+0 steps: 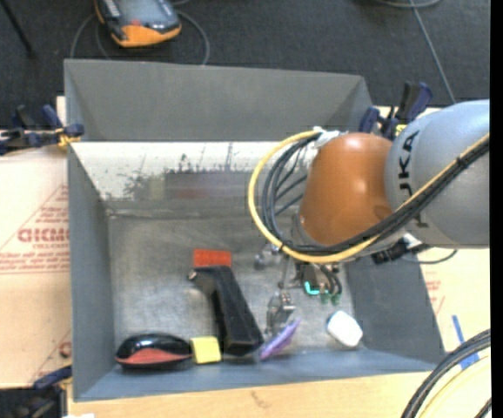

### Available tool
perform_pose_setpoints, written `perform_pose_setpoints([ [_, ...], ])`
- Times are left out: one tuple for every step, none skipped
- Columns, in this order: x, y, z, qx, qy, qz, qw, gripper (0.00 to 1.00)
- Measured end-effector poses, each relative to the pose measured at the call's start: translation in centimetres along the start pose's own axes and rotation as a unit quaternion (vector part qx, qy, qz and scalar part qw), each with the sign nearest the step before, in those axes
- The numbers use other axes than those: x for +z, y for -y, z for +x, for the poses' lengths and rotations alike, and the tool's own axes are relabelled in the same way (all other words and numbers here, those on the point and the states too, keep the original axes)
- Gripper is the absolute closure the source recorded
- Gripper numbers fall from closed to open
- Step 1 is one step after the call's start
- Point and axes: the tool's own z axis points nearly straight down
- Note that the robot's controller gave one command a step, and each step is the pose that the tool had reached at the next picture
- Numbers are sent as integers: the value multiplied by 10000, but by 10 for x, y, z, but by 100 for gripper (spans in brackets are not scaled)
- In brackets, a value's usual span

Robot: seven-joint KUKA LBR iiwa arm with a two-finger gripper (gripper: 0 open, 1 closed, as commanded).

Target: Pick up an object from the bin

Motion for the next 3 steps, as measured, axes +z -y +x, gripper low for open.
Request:
perform_pose_setpoints([
  [-3,0,-2,5,36,-1,10000,0],
  [29,-18,7,166,95,2,9998,0],
  [46,-32,11,13,38,-24,10000,0],
])
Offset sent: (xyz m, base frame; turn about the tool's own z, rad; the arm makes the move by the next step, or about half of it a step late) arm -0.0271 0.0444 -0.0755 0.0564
